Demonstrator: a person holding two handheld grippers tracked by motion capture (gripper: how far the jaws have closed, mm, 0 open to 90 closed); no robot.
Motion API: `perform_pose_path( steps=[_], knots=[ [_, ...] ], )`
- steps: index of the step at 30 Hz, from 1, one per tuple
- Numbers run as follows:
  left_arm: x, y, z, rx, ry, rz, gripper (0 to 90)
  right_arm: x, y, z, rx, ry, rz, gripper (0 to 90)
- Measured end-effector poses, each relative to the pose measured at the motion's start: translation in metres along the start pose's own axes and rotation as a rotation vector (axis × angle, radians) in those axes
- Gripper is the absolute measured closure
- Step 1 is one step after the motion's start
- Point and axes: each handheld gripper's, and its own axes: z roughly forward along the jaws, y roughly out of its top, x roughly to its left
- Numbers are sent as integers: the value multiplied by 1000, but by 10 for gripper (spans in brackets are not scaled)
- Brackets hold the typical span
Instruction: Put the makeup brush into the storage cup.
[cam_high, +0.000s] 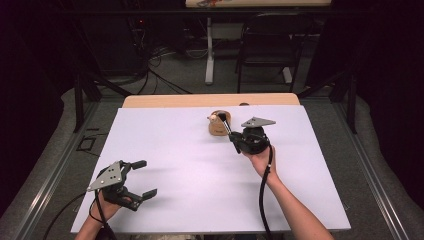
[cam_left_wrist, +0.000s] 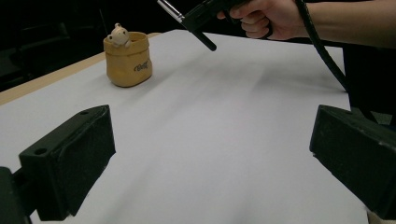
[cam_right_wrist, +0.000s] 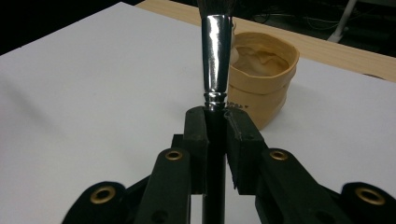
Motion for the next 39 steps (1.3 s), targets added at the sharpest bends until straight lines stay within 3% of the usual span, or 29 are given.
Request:
perform_pose_path(
  steps=[33,39],
  knots=[
    [0,0,1,3,-1,0,2,-5,8,3,-93,-34,6,788],
    [0,0,1,3,-3,2,2,-7,11,6,-116,-57,-3,787]
  ],
)
